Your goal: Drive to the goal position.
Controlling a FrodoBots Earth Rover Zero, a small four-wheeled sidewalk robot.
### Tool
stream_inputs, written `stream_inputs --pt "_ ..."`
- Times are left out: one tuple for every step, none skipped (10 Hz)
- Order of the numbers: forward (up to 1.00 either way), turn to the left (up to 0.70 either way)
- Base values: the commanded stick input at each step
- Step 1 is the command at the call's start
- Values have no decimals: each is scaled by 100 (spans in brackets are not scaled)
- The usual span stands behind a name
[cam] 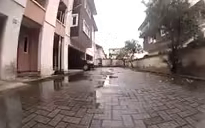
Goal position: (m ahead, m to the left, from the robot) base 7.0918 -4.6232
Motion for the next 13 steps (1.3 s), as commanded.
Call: stream_inputs --pt "50 0" --pt "50 0" --pt "50 0" --pt "50 0" --pt "50 0" --pt "50 0" --pt "50 0" --pt "50 0" --pt "50 0" --pt "50 0" --pt "50 0" --pt "50 0" --pt "50 0"
